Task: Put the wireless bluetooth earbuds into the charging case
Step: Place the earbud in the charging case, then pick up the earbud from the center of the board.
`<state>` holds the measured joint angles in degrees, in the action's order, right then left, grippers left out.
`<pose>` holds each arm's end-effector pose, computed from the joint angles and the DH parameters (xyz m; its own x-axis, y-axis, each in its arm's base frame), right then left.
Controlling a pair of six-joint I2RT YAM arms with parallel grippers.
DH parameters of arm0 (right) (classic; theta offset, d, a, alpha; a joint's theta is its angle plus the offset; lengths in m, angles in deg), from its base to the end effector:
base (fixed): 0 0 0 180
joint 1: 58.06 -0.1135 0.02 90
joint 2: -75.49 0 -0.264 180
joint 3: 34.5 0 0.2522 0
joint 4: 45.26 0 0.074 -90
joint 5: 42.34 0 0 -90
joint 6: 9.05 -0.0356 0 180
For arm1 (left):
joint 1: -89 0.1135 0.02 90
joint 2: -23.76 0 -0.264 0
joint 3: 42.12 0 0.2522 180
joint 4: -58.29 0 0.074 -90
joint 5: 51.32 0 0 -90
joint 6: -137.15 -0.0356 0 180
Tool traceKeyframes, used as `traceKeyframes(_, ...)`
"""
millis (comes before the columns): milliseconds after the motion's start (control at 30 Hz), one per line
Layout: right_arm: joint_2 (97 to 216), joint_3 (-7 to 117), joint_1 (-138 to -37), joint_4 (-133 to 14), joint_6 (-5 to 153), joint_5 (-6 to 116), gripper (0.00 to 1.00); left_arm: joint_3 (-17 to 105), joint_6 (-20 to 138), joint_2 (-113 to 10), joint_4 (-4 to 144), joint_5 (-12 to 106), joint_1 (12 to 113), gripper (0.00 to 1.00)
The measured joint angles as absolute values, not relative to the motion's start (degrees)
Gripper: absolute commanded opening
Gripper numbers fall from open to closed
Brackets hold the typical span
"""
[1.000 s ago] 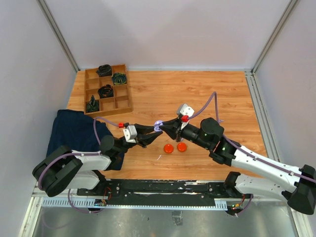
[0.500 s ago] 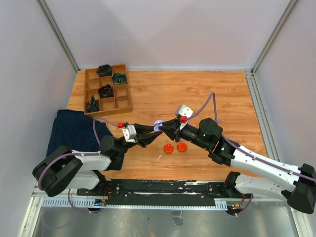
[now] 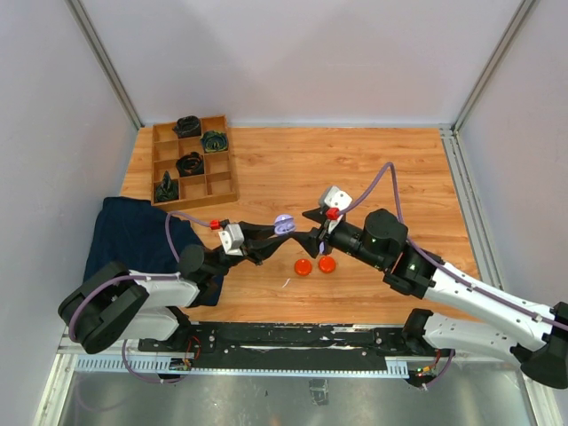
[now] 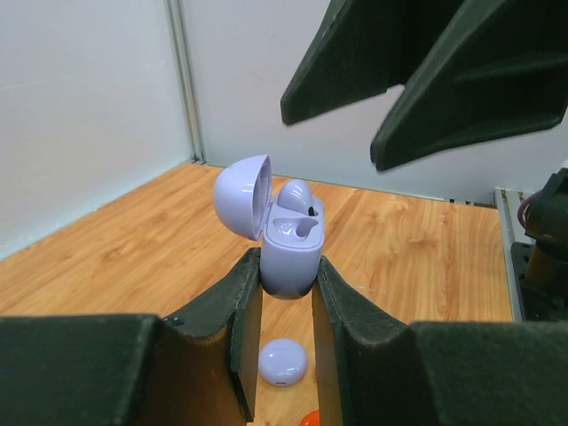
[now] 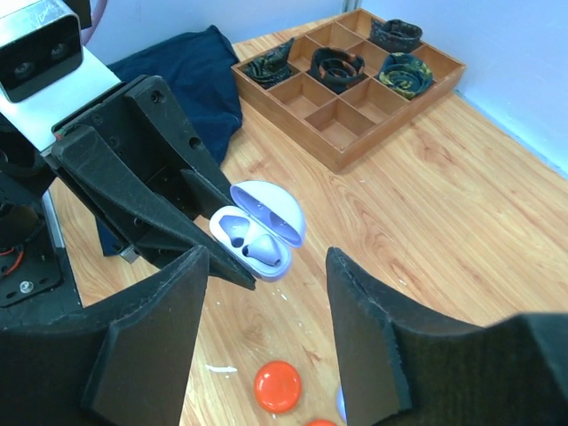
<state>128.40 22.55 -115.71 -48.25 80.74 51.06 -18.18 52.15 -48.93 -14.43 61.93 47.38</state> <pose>0.1169 0.1885 0.3445 0.0075 0.0187 -0.9998 -0.8751 0.4840 0.0025 0.1441 -0.1468 0.2193 0.2259 -0.3078 -0.9243 0.9030 0.4221 0.0801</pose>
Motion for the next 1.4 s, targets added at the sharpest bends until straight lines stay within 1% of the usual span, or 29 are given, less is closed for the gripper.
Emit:
traceKeyframes(233, 127.22, 29.19, -115.49, -59.38, 83.32, 47.72, 0.68, -19.41, 52.32, -47.37, -13.18, 59.87, 47.38, 0.0)
traceKeyframes(367, 128.14, 33.46, -113.32, -67.29, 84.13, 45.64, 0.72, -20.59, 52.19, -45.56, -11.78, 58.61, 47.38, 0.0)
traceKeyframes(500, 130.5, 36.69, -107.55, -75.25, 83.93, 44.68, 0.75, -21.59, 52.06, -44.25, -10.86, 57.8, 47.38, 0.0)
traceKeyframes(700, 135.28, 37.63, -95.2, -82.96, 82.38, 46.29, 0.77, -21.73, 51.89, -43.11, -9.31, 57.58, 47.38, 0.0)
traceKeyframes(1100, 145.12, 35.84, -70.64, -83.57, 76.13, 55.5, 0.78, -21.75, 51.89, -42.72, -8.61, 57.56, 47.38, 0.0)
traceKeyframes(1200, 150.12, 35.82, -65.74, -81.32, 74.01, 58.25, 0.78, -21.75, 51.86, -42.72, -8.61, 57.56, 47.38, 0.0)
traceKeyframes(1400, 162.89, 37.61, -59.49, -78.46, 71.38, 62.36, 0.77, -21.75, 51.89, -42.72, -8.55, 57.58, 47.38, 0.0)
